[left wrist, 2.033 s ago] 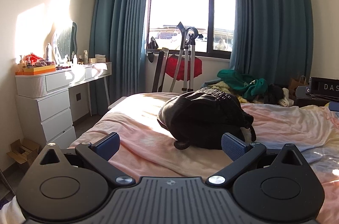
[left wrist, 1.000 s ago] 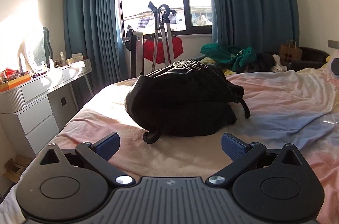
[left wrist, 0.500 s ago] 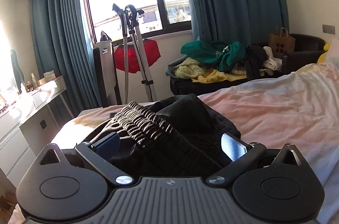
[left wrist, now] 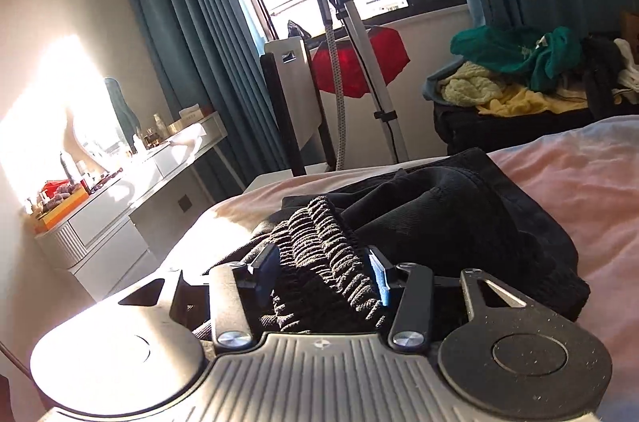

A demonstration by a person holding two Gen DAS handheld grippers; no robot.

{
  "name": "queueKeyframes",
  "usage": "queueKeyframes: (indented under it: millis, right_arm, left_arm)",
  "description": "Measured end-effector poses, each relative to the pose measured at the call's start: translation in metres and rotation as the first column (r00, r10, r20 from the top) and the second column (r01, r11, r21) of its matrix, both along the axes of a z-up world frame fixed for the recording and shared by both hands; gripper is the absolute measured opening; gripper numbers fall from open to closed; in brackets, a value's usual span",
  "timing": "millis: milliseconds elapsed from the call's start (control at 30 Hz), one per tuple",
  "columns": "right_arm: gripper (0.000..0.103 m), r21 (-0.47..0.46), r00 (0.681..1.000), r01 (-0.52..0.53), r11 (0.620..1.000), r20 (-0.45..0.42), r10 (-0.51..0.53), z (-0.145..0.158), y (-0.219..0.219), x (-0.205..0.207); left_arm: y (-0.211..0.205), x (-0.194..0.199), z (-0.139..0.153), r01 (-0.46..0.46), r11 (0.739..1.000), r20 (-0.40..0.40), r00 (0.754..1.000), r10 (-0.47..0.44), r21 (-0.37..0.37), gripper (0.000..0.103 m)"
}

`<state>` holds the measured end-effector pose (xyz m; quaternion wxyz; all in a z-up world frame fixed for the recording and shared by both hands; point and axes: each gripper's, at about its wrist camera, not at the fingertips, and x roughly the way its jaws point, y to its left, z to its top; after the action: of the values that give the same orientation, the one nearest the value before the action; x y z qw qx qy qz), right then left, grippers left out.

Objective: Fold clothes

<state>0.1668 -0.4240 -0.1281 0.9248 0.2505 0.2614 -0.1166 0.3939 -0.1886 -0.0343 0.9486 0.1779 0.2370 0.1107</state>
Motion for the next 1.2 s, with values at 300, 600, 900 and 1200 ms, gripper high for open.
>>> queueKeyframes:
  millis: [300,600,900,1200]
  right_arm:
    - [0.103,-0.092,0.989,-0.032,0.995,0.14,0.045,0.023,0.012,-0.017]
    - [0.103,-0.184,0.963,-0.128,0.975,0.211,0.166,0.048,0.039,-0.041]
    - [0.103,-0.276,0.939,-0.262,0.925,0.147,0.31,0.037,0.081,-0.042]
    - [0.103,-0.322,0.916,-0.363,0.874,0.047,0.398,0.0,0.12,-0.001]
  left_arm:
    - [0.043,-0.129,0.084,0.144,0.985,0.113,0.985,-0.133,-0.1,0.006]
    - [0.159,-0.282,0.099,0.12,0.951,0.112,0.989,-0.092,-0.286,0.005]
    - [0.277,-0.316,-0.004,-0.055,0.883,-0.135,0.991,-0.01,-0.467,0.005]
    - [0.29,-0.326,-0.007,-0.032,0.863,-0.114,0.993,-0.029,-0.504,0.022]
